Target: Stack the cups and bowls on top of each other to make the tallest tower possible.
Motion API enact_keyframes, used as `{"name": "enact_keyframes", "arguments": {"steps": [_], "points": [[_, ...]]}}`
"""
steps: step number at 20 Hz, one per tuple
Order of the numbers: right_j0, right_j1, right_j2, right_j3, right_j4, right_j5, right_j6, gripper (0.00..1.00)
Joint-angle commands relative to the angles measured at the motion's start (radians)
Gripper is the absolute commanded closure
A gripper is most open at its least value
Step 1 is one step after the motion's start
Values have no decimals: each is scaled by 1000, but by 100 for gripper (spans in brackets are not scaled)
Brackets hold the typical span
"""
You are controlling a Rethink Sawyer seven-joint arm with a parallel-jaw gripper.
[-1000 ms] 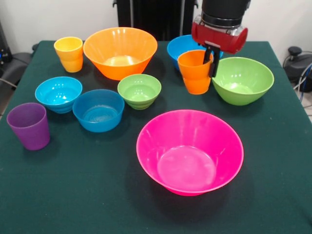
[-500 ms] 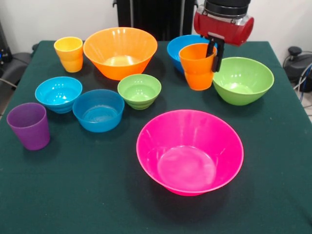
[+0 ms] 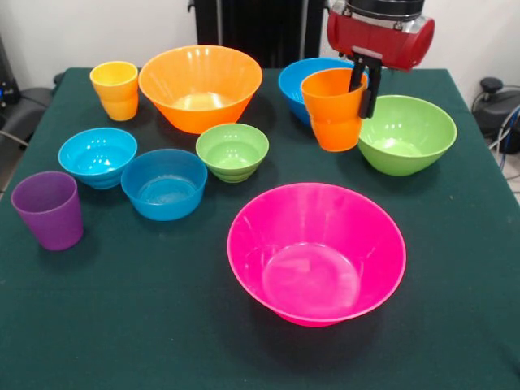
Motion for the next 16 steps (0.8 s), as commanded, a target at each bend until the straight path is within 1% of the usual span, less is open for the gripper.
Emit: {"name": "enact_keyframes", "arguments": {"steps": [1, 3, 6, 16], "points": [[-18, 19, 78, -184, -65, 232, -129, 100], [-16, 25, 73, -243, -79, 291, -147, 100], [-18, 35, 76, -300, -93, 334, -166, 100], [-23, 44, 92, -395, -129, 412, -188, 100]]}}
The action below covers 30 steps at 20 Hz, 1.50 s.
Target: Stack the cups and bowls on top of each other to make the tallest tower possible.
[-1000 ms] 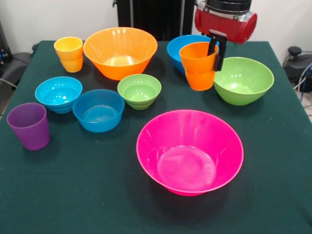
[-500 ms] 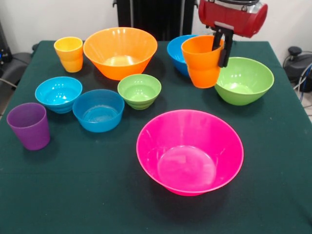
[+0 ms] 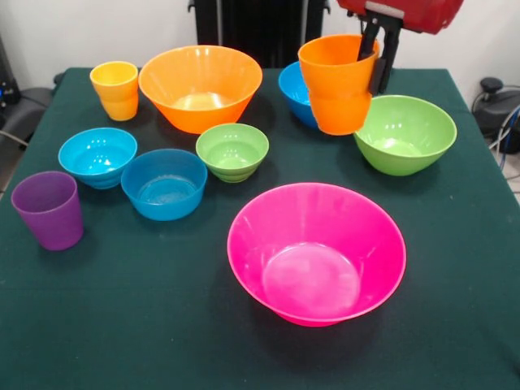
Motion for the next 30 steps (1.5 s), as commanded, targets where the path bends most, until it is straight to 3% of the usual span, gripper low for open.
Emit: {"name": "enact_keyframes", "arguments": {"steps": [1, 5, 13, 19, 23, 30], "points": [[-23, 48, 91, -123, -83, 134, -192, 100], [-19, 83, 94, -179, -90, 150, -190, 100], [8, 150, 89, -194, -95, 48, -126, 100], [17, 166, 74, -244, -98, 116, -131, 100], [23, 185, 66, -217, -85, 125, -104, 100], [11, 240, 76, -183, -68, 27, -58, 100]]}}
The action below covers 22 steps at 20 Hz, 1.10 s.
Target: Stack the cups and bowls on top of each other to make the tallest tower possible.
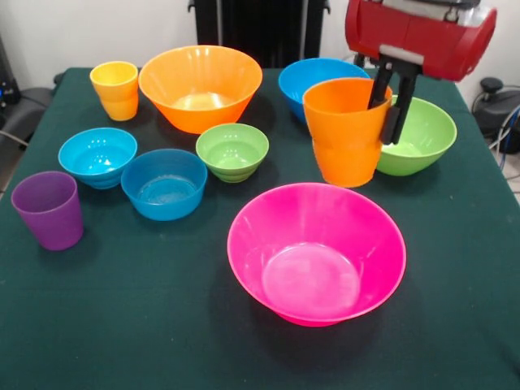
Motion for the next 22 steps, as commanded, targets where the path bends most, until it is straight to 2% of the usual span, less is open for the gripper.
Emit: {"name": "enact_keyframes", "arguments": {"steps": [1, 15, 22], "points": [[7, 109, 66, 29, -52, -14, -48, 100], [35, 193, 46, -52, -59, -75, -7, 100], [42, 188, 36, -48, -51, -81, -4, 100]]}}
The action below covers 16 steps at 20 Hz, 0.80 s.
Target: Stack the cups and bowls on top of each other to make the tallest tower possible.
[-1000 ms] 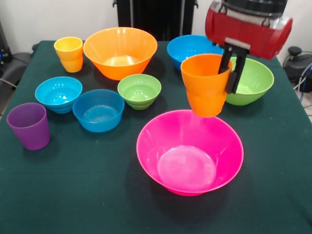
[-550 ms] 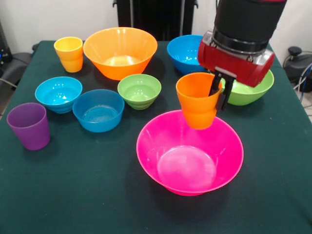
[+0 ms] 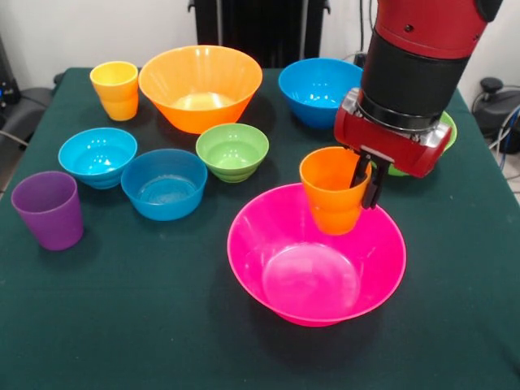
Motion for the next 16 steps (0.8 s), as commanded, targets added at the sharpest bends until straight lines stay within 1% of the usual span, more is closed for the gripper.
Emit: {"name": "enact_keyframes", "arguments": {"steps": [1, 7, 12, 16], "points": [[20, 16, 48, -32, -43, -57, -8, 100], [4, 15, 57, -44, -40, -48, -41, 100], [-17, 17, 78, -76, -37, -9, -98, 100], [-16, 17, 74, -79, -39, -12, -94, 100]]}}
